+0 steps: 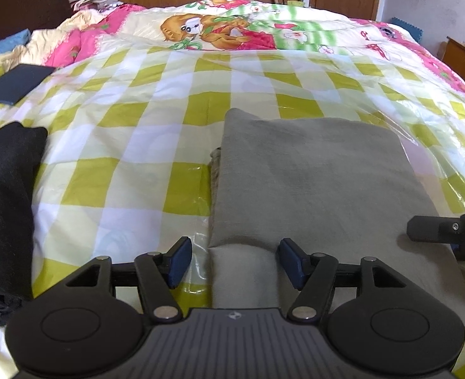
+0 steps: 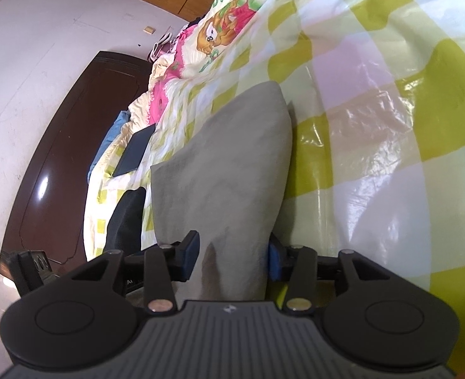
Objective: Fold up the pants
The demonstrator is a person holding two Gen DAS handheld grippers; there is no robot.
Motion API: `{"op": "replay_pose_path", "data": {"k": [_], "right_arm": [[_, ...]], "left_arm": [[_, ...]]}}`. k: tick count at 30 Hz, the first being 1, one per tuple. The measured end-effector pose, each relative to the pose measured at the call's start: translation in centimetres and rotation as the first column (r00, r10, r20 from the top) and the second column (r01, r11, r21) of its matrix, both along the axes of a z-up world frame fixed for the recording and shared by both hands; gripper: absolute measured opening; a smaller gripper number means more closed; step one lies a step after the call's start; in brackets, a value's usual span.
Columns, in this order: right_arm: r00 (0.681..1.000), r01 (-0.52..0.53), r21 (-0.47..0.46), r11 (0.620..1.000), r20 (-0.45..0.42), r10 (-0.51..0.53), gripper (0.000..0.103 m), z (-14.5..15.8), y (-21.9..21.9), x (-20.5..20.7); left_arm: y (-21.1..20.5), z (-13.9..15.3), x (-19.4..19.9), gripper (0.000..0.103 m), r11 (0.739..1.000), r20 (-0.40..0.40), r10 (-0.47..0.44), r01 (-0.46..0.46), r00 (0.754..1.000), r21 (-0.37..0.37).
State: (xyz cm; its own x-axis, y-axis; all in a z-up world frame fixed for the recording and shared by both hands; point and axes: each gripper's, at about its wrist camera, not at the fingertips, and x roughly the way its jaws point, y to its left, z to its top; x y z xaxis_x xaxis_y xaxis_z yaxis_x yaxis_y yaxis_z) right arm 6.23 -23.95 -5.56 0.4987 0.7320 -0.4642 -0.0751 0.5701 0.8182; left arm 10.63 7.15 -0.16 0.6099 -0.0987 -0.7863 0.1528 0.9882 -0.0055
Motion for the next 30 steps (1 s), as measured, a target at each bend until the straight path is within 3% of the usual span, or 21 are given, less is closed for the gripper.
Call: {"op": "replay_pose_path", "data": {"k": [12,17,23,25,27,30], "right_arm": [[0.998,-0.036,-0.174,0.984,0.037,0.043,0.047,2.0,2.3,-1.5],[0.999,-0.031,-0.186,0.982,0.021,0.035,0.047,2.1,2.5,-1.7],[1.0,-0.001,-0.214,0.977,0.006,0.002,0.053,1.7,3.9,-0.9],[1.0,0.008,-0.244,0.97,0.003,-0.007,0.045,2.0,4.2,-0.9],[1.0,0.007,-0.273,0.962,0.004,-0.006,0.031,2.6,4.2,-1.2],[1.0,0.005,-0.288,0.958,0.007,-0.003,0.024,3.3,3.6,-1.6]], "left_arm": [[-0.6,0.2,-1.2,0.074,0.998,0.026,-0.052,0.05,0.998,0.046],[0.5,0.5,-1.5,0.074,0.998,0.062,-0.06,0.058,0.996,0.035],[1.0,-0.5,-1.2,0.076,0.997,0.042,-0.076,0.077,0.996,-0.016],[0.9,-0.6,-1.2,0.076,0.995,0.033,-0.081,0.083,0.996,-0.048],[0.6,-0.7,-1.4,0.076,0.992,0.028,-0.095,0.097,0.995,-0.083],[0.0,-0.6,-2.1,0.074,0.991,0.042,-0.11,0.113,0.993,-0.074]]}}
